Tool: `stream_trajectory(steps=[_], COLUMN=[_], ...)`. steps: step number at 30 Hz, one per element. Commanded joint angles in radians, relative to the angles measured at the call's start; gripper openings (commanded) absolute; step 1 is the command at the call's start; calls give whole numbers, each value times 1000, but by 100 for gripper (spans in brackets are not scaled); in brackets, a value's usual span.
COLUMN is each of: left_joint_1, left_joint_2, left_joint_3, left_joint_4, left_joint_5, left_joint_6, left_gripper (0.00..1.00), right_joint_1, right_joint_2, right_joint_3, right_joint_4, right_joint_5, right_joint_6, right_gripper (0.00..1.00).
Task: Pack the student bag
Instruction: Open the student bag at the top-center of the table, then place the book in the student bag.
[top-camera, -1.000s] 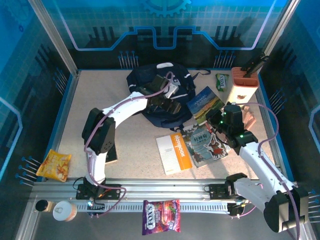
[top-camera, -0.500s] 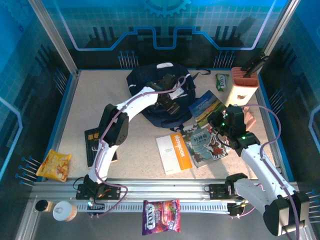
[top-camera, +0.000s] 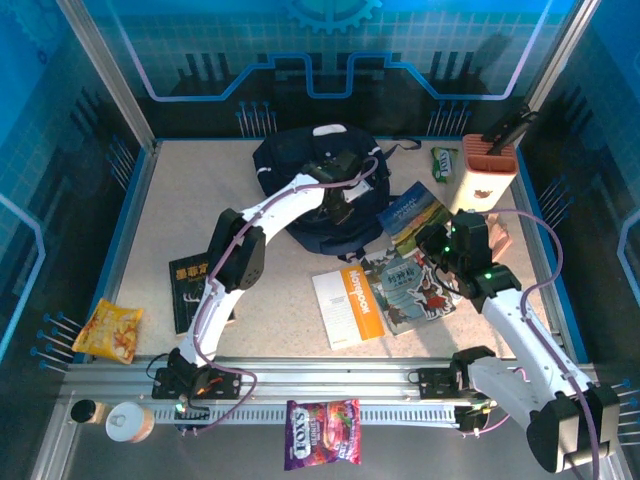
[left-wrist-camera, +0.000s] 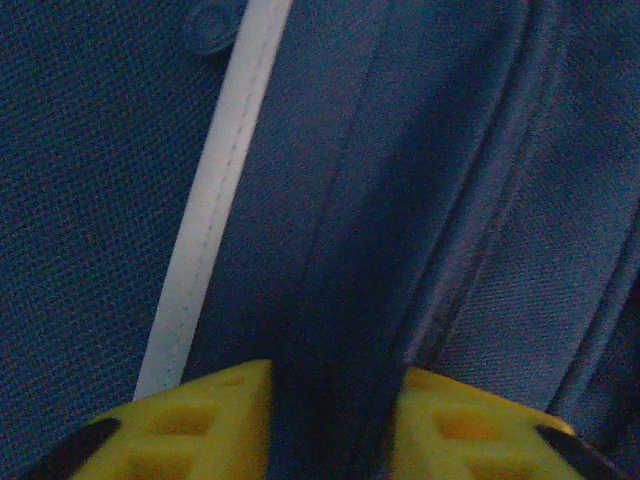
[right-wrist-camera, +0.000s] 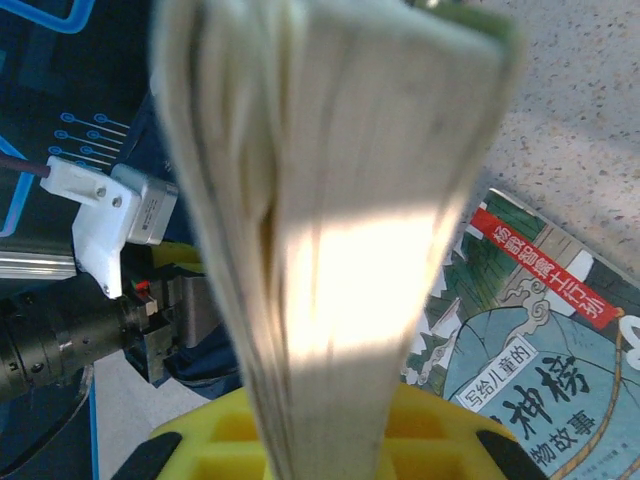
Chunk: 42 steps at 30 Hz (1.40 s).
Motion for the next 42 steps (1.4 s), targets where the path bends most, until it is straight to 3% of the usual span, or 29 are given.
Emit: stream_trajectory(steps=[1, 7, 11, 21, 28, 34, 42], left_joint_1=[14, 6, 7, 6, 4, 2, 3], left_joint_2=[-24, -117, -184, -396, -484, -523, -553], left_joint_3=[60, 19, -21, -194, -284, -318, -354], left_joint_4=[1, 40, 74, 293, 430, 469, 502], left_joint_5=[-61, -16, -11, -27, -9, 19, 45], left_joint_6=[-65, -98, -128, -299, -367, -402, -408], left_gripper=[29, 7, 0, 0, 0, 0, 0], right_joint_1=[-15, -33, -35, -58, -53, 16, 96], right_joint_2=[-46, -78, -85, -81, -4, 73, 239], right_joint_3=[69, 77, 69, 31, -29, -68, -32], right_joint_4=[-11, -49, -55, 41, 211, 331, 620], right_joint_5=[62, 105, 95, -134, -316, -323, -327], right_joint_6=[-50, -86, -93, -133, -7, 85, 257], right_gripper=[2, 2, 3, 4, 4, 4, 4])
